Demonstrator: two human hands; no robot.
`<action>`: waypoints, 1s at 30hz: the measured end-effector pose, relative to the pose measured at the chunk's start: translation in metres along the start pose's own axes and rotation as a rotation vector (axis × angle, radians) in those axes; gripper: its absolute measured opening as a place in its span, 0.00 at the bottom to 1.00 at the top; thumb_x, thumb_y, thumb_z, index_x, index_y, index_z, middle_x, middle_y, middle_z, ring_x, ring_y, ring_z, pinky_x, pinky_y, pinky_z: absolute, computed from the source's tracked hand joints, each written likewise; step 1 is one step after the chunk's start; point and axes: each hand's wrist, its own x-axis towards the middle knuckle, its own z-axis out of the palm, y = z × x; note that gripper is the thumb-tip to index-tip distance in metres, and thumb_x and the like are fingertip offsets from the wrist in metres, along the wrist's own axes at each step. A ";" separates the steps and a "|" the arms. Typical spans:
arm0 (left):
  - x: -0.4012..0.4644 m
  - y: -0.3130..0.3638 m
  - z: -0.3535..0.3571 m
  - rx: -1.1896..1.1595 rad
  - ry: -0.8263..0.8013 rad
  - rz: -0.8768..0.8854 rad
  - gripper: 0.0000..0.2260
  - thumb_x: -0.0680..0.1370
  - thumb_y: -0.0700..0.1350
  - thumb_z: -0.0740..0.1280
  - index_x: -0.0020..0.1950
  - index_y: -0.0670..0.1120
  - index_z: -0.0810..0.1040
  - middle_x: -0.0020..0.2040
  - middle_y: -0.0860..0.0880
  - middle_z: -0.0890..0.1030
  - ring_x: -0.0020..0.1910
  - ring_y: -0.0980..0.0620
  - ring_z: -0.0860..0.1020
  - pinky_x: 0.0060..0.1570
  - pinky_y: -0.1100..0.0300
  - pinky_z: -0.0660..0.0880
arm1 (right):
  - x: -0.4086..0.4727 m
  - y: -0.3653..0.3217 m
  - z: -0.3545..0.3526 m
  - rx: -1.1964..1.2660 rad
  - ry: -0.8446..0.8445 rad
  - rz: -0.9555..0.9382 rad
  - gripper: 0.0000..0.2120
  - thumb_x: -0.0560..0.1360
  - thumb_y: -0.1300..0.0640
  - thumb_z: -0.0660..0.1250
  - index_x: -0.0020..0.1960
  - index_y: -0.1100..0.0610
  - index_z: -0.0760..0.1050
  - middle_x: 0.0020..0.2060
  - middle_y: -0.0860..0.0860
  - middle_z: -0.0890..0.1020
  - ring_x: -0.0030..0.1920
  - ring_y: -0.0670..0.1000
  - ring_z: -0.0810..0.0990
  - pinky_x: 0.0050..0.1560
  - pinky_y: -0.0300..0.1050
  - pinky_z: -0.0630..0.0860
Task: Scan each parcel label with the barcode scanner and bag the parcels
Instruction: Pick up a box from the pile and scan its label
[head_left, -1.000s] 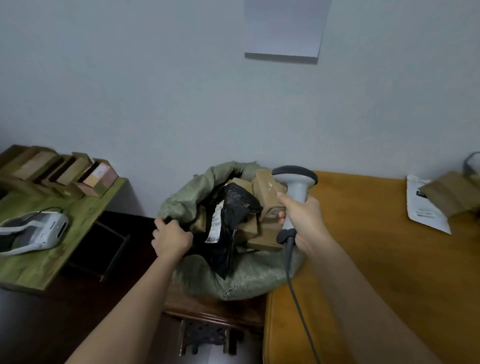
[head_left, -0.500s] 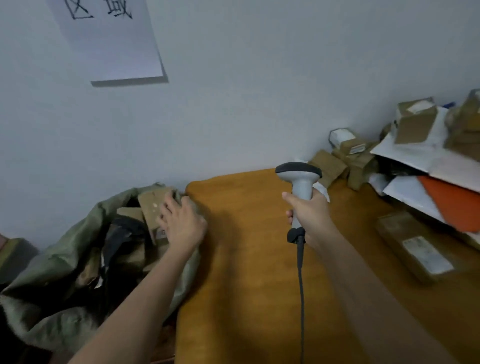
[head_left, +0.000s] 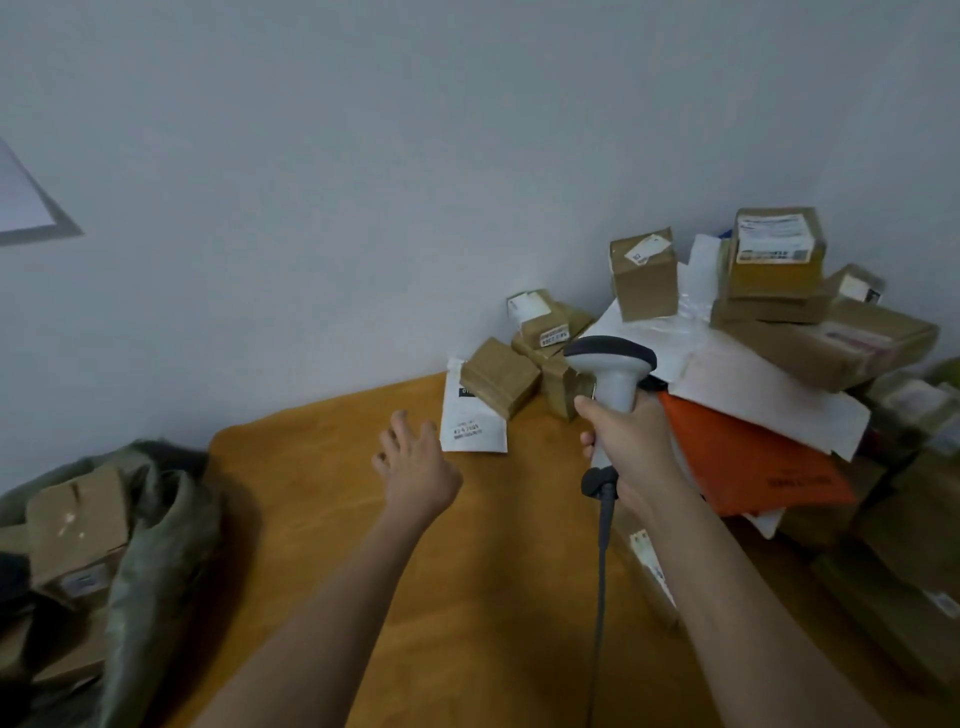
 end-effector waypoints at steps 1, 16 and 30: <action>0.009 0.009 0.002 0.015 -0.014 0.010 0.20 0.76 0.44 0.63 0.68 0.47 0.66 0.74 0.43 0.52 0.71 0.40 0.56 0.68 0.44 0.58 | 0.008 -0.001 -0.001 0.008 0.003 -0.010 0.07 0.76 0.60 0.69 0.52 0.59 0.74 0.36 0.53 0.76 0.29 0.47 0.75 0.27 0.40 0.73; 0.174 0.060 0.075 0.023 -0.214 0.197 0.33 0.76 0.60 0.67 0.76 0.62 0.54 0.79 0.42 0.44 0.77 0.34 0.46 0.74 0.40 0.51 | 0.124 0.051 0.057 0.014 -0.049 0.098 0.09 0.76 0.58 0.70 0.53 0.50 0.74 0.41 0.53 0.77 0.36 0.49 0.76 0.35 0.41 0.74; 0.229 0.061 0.118 -0.084 -0.256 0.101 0.42 0.65 0.60 0.75 0.69 0.52 0.54 0.67 0.40 0.61 0.67 0.37 0.61 0.68 0.45 0.63 | 0.159 0.089 0.068 0.023 -0.005 0.188 0.07 0.76 0.59 0.71 0.52 0.52 0.77 0.37 0.52 0.77 0.33 0.48 0.74 0.35 0.43 0.73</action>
